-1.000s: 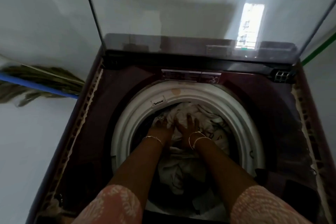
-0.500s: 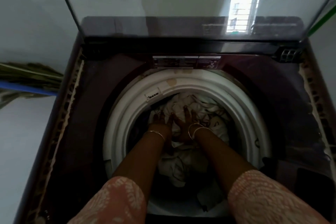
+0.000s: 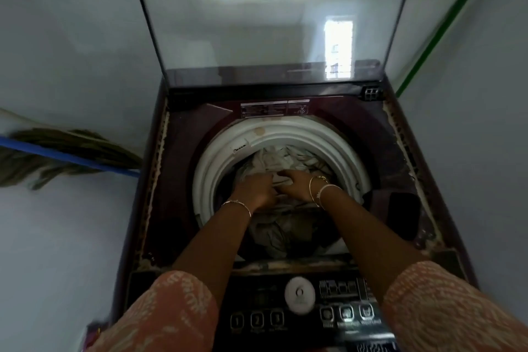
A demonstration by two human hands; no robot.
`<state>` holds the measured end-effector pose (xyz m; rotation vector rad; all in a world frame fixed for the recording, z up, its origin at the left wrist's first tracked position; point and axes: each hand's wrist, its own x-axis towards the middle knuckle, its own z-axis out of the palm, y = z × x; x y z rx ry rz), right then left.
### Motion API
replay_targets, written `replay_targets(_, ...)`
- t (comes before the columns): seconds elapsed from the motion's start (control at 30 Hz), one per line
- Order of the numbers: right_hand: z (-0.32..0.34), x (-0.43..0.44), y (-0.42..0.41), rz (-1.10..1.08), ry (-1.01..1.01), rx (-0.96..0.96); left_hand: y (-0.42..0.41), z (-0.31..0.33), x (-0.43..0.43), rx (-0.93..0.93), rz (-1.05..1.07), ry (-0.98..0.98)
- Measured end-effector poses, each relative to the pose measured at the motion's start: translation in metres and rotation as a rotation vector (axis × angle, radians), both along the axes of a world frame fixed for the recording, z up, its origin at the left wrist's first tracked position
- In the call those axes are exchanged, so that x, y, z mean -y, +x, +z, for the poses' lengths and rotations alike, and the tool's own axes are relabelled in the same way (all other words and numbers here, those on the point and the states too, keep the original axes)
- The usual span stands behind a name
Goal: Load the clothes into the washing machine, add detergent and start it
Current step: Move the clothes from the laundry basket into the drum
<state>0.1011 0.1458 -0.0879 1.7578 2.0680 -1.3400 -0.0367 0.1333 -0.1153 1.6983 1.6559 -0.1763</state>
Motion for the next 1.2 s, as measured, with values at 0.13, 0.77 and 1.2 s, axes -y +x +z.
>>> replay_targets(0.13,0.027,0.032,0.010,-0.034,0.069,0.029,0.012,0.031,0.030,0.160,0.060,0.090)
replay_targets(0.77,0.079,0.103,0.188,-0.322,0.733,0.100,0.164,0.067,0.073,0.491,0.255,-0.072)
replay_targets(1.2,0.074,0.097,0.200,-0.359,0.655,-0.068,0.173,0.057,0.072,0.288,0.101,0.191)
